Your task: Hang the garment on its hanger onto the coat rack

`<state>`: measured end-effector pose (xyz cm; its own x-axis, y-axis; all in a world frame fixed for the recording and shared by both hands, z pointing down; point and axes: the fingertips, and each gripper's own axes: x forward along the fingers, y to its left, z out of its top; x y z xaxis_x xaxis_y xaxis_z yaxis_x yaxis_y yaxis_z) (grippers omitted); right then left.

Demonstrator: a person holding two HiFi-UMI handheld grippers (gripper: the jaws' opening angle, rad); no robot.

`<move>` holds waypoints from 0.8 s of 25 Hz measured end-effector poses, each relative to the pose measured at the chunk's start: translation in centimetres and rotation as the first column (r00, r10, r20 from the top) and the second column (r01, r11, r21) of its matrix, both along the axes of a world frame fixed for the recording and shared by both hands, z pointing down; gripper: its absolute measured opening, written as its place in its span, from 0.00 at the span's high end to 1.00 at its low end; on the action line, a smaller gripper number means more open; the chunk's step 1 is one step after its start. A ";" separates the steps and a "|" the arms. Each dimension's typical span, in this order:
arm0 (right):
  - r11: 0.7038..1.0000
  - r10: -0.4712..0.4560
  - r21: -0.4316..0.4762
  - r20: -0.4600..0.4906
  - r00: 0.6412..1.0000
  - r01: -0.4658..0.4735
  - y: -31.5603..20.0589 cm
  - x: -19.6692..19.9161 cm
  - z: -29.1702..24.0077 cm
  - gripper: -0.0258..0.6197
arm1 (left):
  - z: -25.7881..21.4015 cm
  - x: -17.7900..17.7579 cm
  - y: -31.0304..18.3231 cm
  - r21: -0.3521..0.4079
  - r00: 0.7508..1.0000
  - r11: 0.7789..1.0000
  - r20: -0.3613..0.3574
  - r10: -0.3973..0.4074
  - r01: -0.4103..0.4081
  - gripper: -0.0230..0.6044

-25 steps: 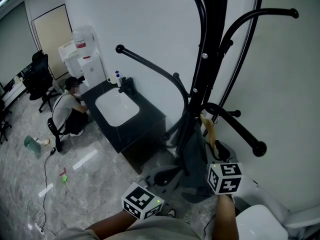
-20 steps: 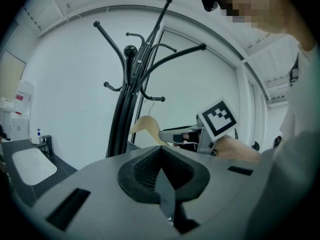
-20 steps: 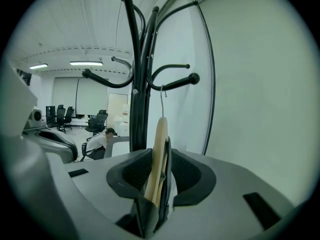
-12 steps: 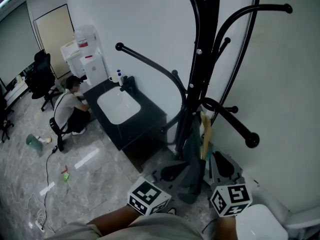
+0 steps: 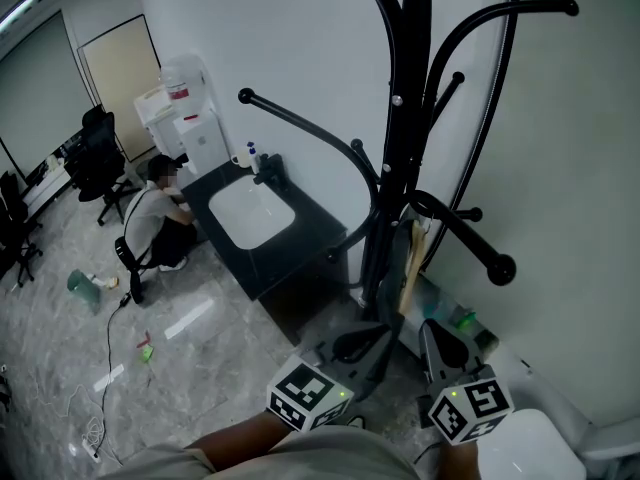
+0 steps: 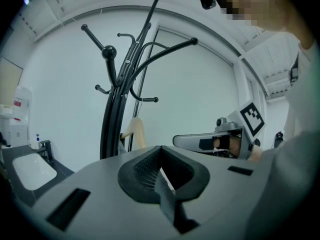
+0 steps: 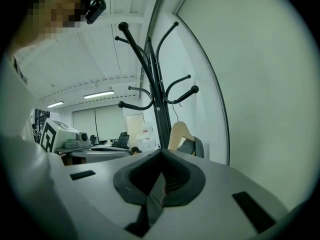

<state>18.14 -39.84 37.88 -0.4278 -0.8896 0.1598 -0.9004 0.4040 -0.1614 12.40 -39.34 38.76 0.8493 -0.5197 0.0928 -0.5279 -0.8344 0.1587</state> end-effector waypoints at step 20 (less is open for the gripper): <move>1.000 -0.021 -0.013 0.019 1.000 0.021 -0.3 -0.4 0.4 0.94 | -0.1 -0.2 0.3 0.010 1.000 1.000 0.001 -0.020 0.020 0.95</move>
